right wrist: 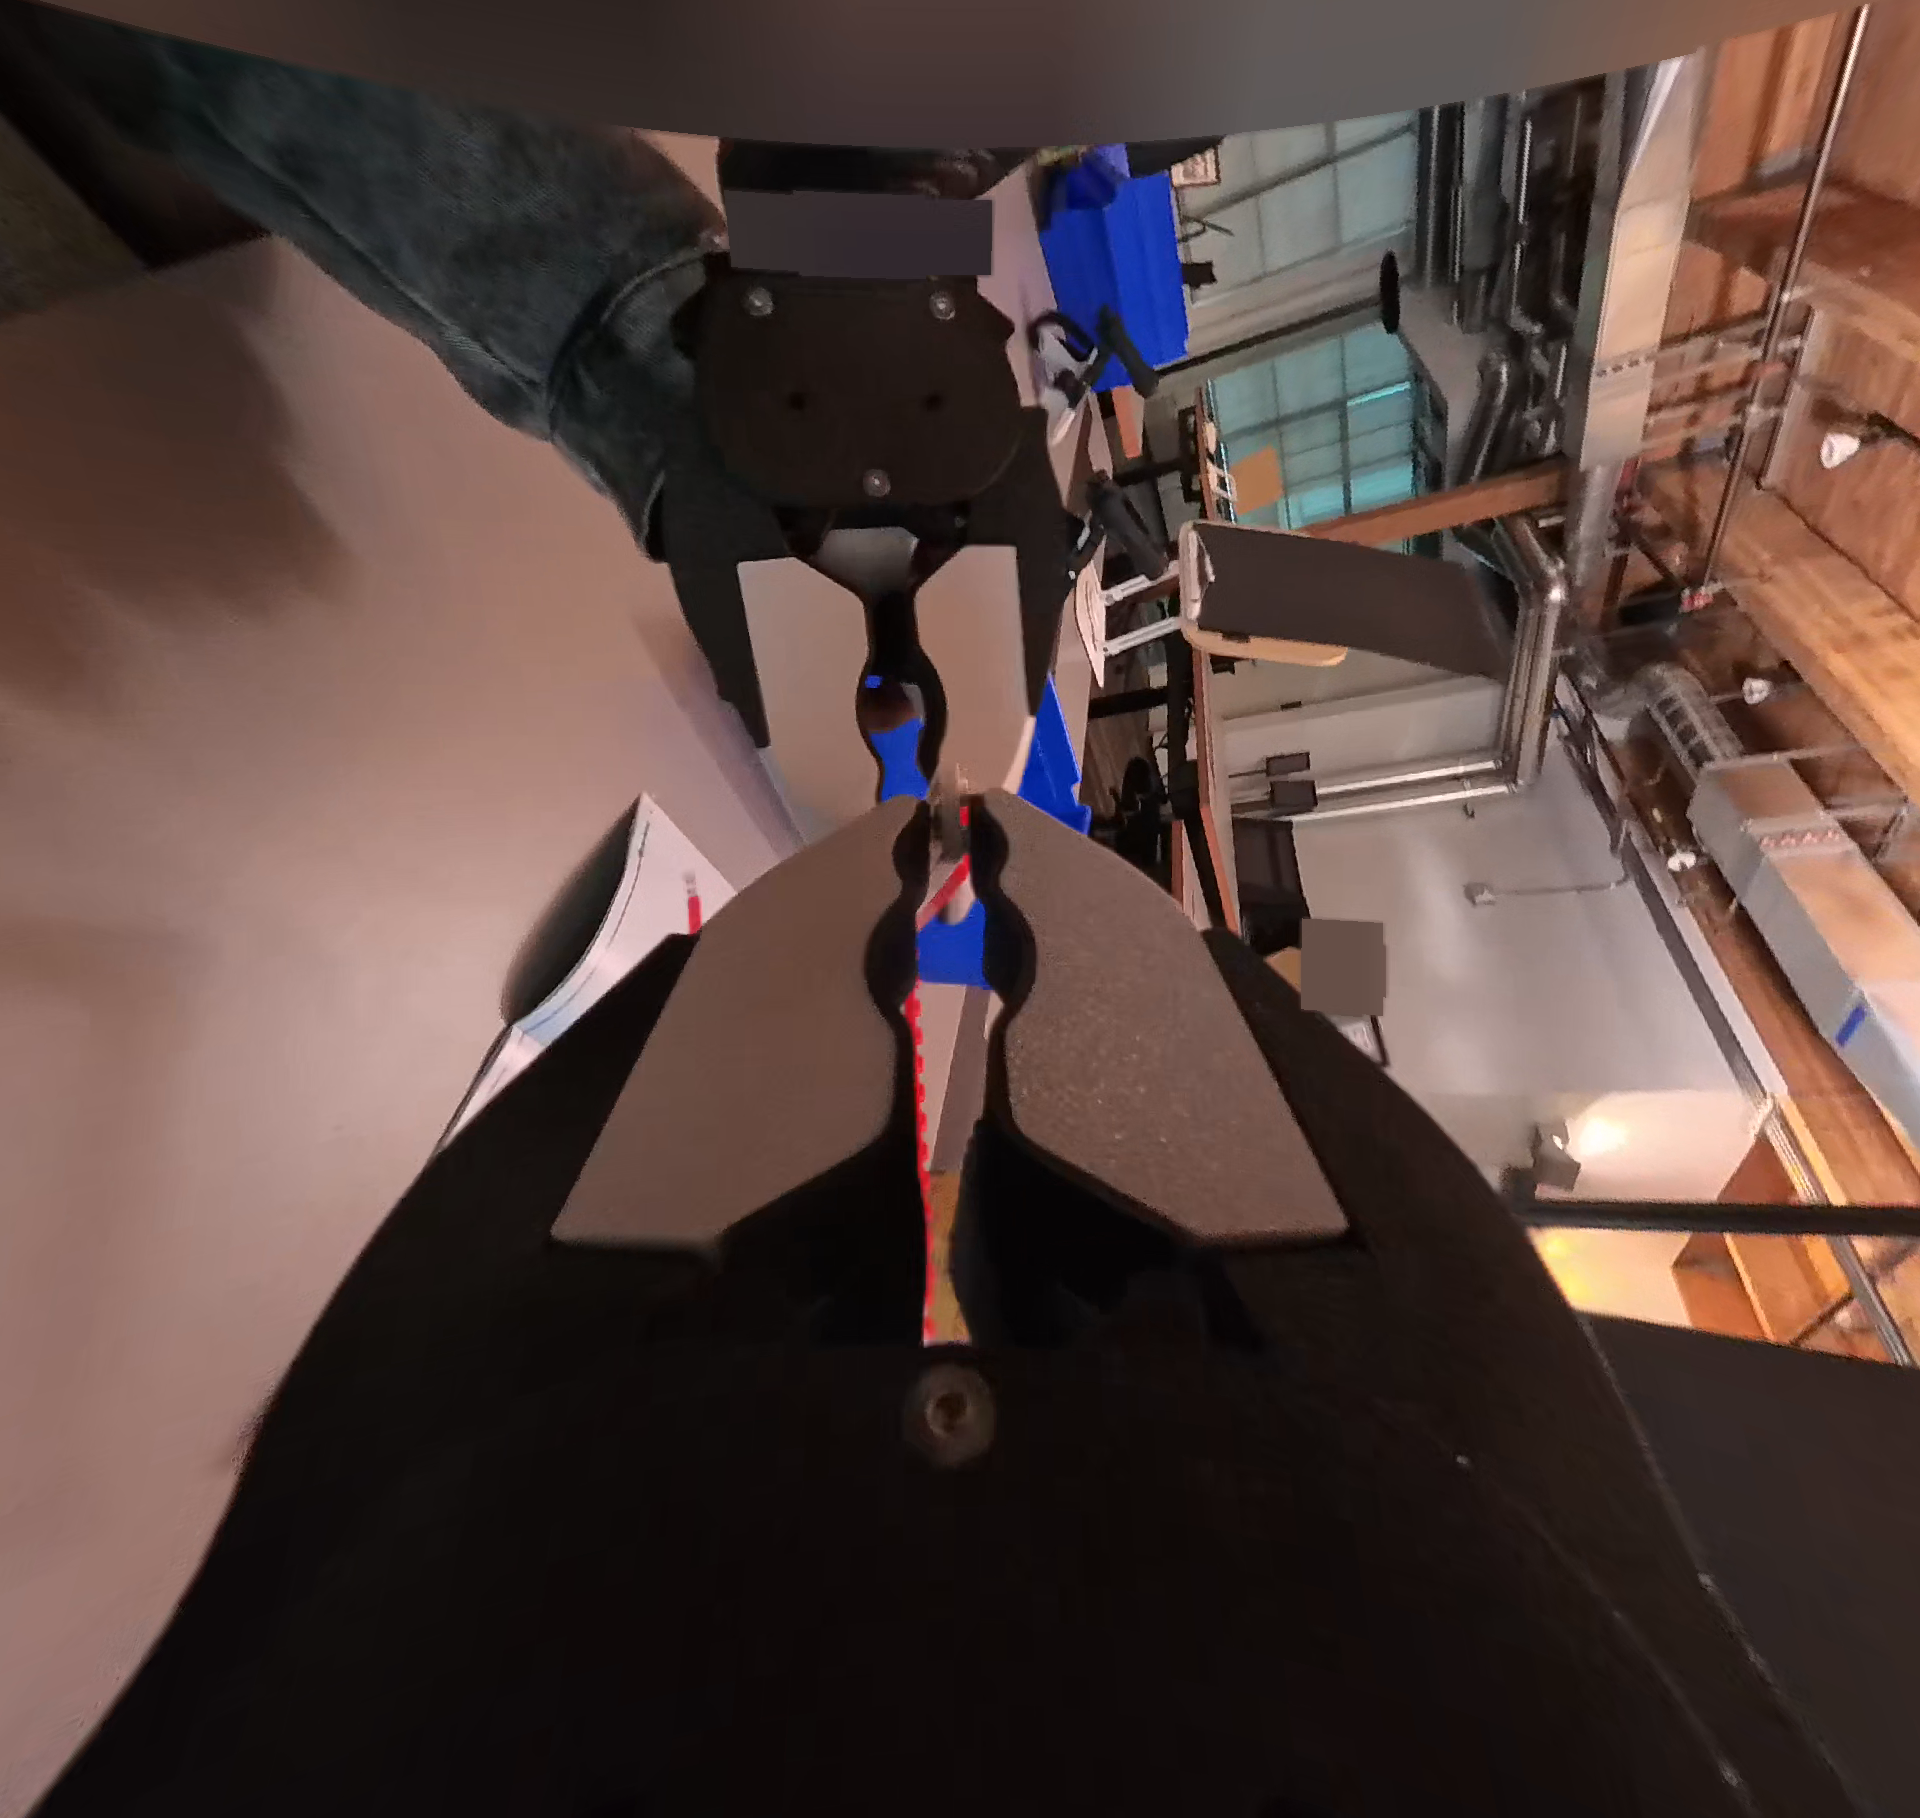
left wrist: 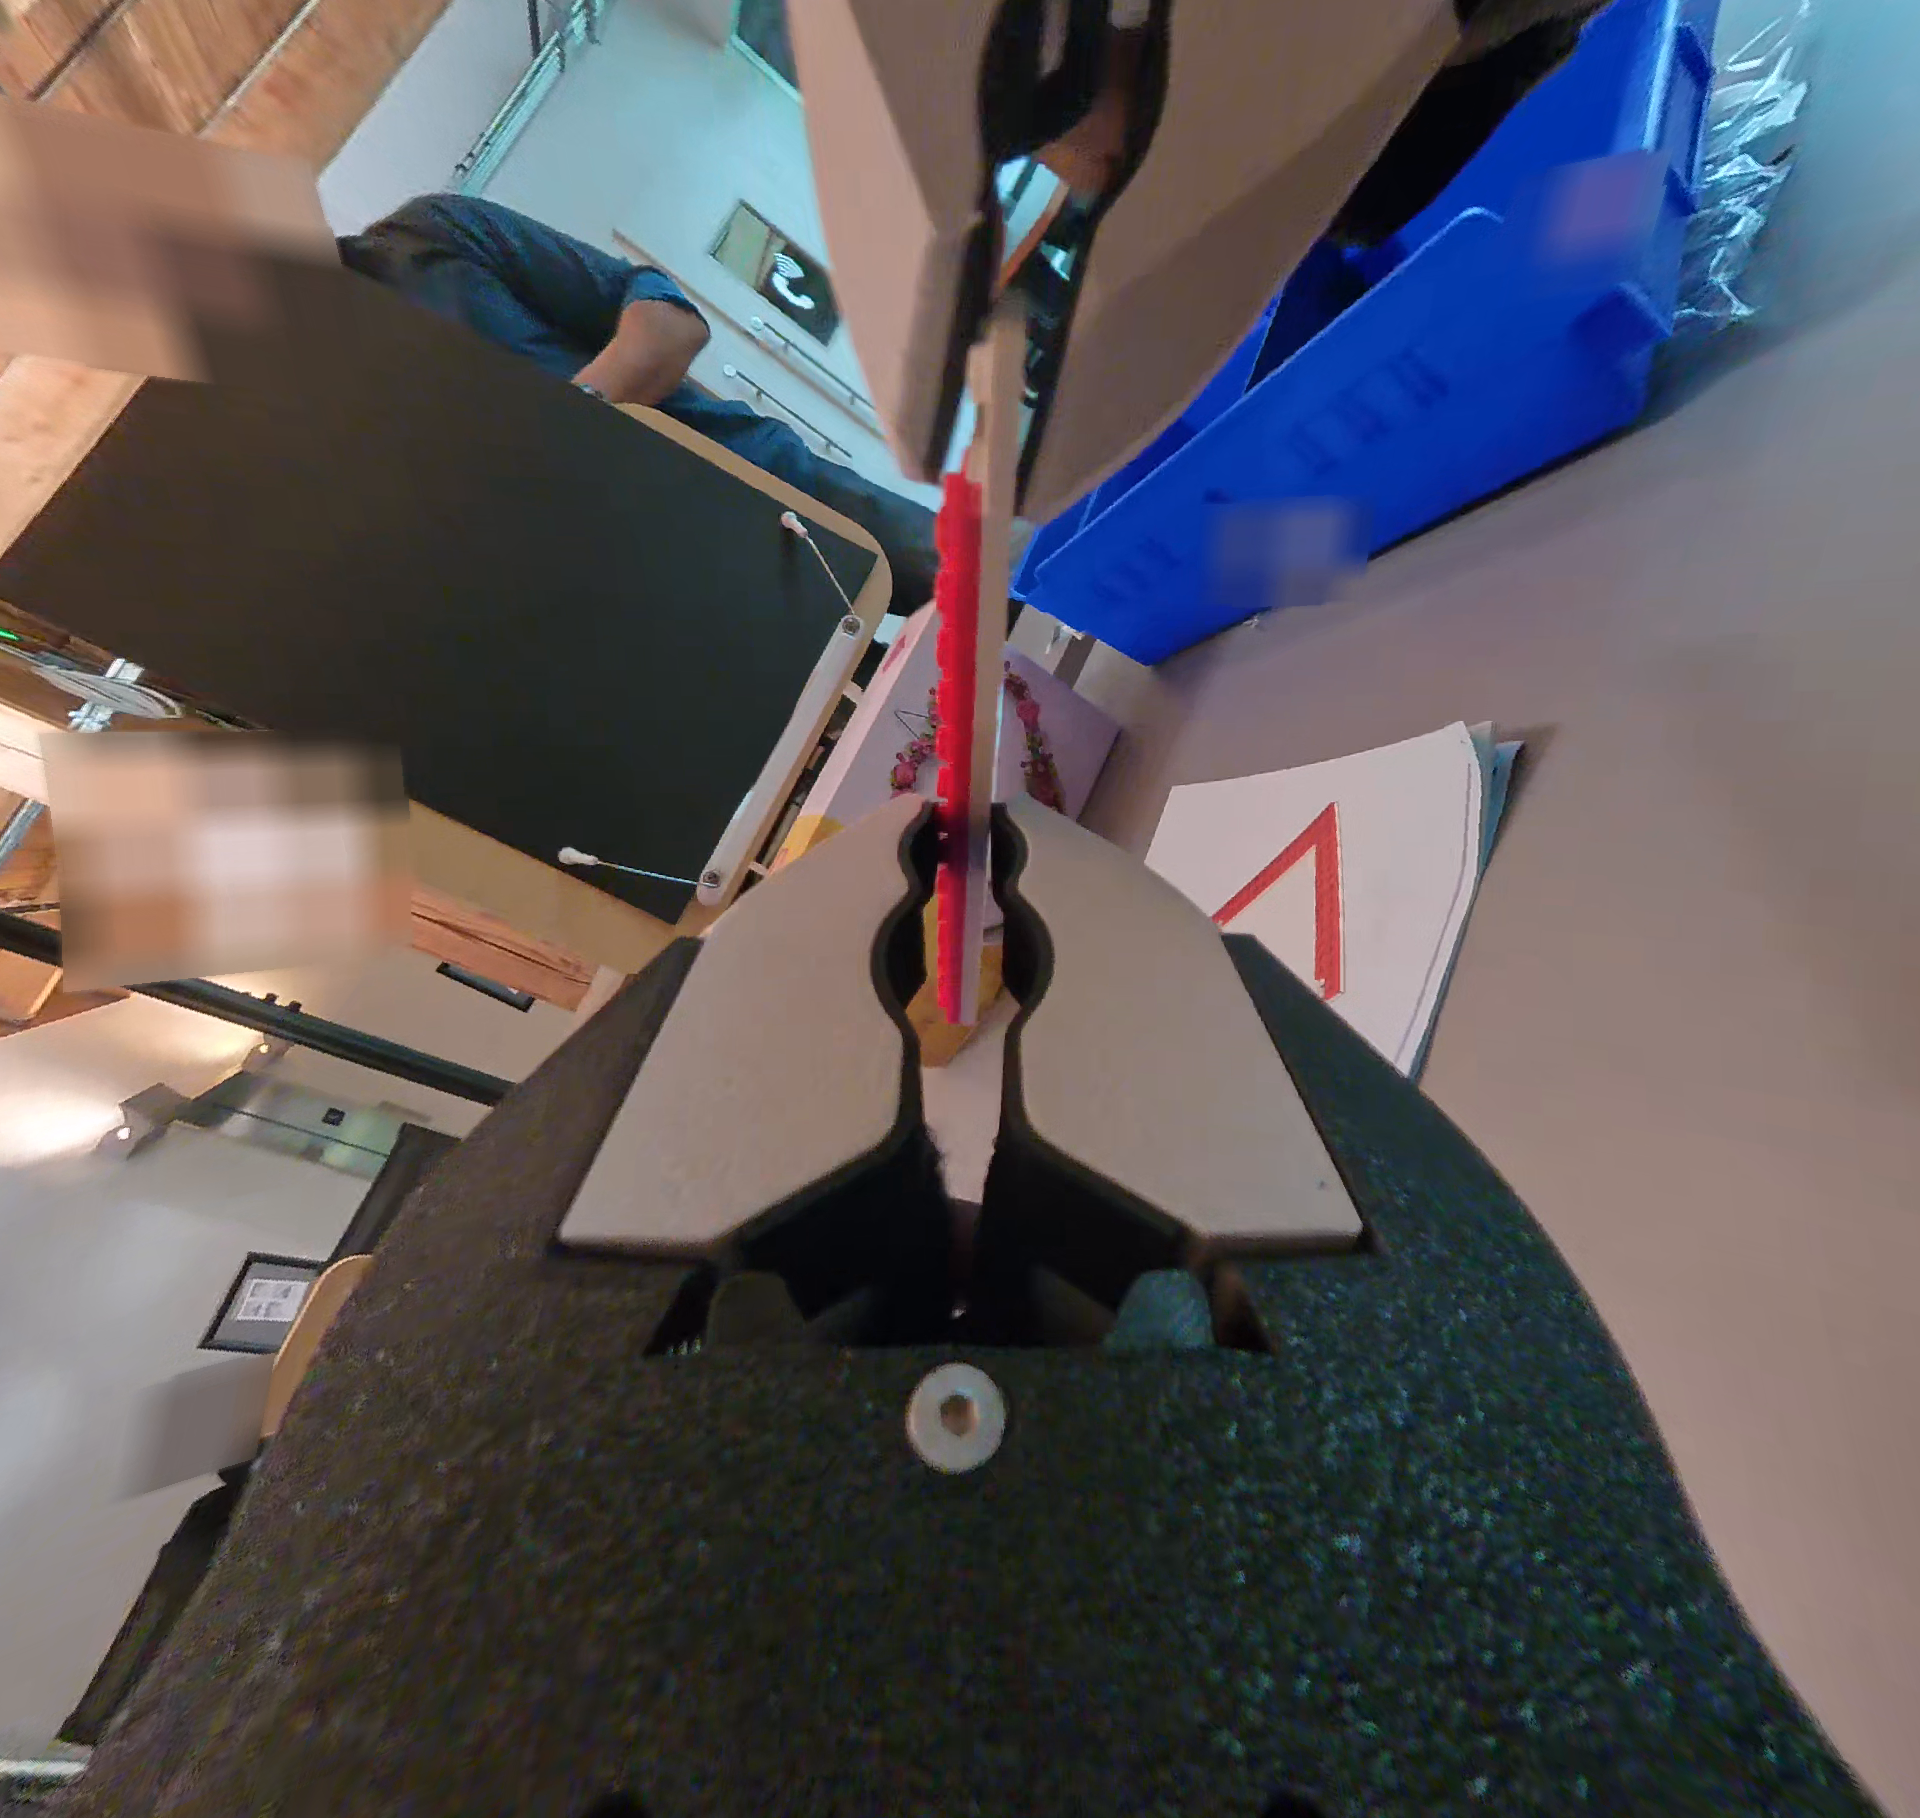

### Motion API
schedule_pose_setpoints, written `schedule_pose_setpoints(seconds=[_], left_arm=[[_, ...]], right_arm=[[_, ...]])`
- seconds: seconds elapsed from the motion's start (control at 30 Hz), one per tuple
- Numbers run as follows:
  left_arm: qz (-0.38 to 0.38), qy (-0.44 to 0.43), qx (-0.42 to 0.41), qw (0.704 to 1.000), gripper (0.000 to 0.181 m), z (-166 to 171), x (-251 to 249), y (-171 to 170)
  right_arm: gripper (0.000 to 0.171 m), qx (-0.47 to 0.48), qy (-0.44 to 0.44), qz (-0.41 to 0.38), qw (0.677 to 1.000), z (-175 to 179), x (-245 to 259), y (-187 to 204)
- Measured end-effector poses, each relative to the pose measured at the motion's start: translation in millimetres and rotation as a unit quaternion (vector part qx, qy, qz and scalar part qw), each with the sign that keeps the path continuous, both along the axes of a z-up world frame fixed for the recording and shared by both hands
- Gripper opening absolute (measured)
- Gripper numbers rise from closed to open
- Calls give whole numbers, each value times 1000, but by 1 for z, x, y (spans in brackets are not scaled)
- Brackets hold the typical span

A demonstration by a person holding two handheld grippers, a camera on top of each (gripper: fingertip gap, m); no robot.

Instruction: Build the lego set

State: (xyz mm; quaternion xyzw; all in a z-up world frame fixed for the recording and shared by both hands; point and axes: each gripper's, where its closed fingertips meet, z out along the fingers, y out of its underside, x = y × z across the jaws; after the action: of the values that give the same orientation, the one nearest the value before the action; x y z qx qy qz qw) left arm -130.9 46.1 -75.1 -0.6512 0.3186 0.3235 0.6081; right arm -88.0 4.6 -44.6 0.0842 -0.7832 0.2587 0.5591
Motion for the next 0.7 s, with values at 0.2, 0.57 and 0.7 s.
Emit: schedule_pose_setpoints(seconds=[0.2,0.57,0.7], left_arm=[[-25,29,49,998,36,9,16,-6],[-5,35,11,999,8,-4,18,2],[72,48,9,996,8,-10,-19,3]], right_arm=[[5,11,-19,35,999,-13,5,-1],[20,-82,-118,36,989,-17,1,14],[32,-200,-145,-95,964,1,28,80]])
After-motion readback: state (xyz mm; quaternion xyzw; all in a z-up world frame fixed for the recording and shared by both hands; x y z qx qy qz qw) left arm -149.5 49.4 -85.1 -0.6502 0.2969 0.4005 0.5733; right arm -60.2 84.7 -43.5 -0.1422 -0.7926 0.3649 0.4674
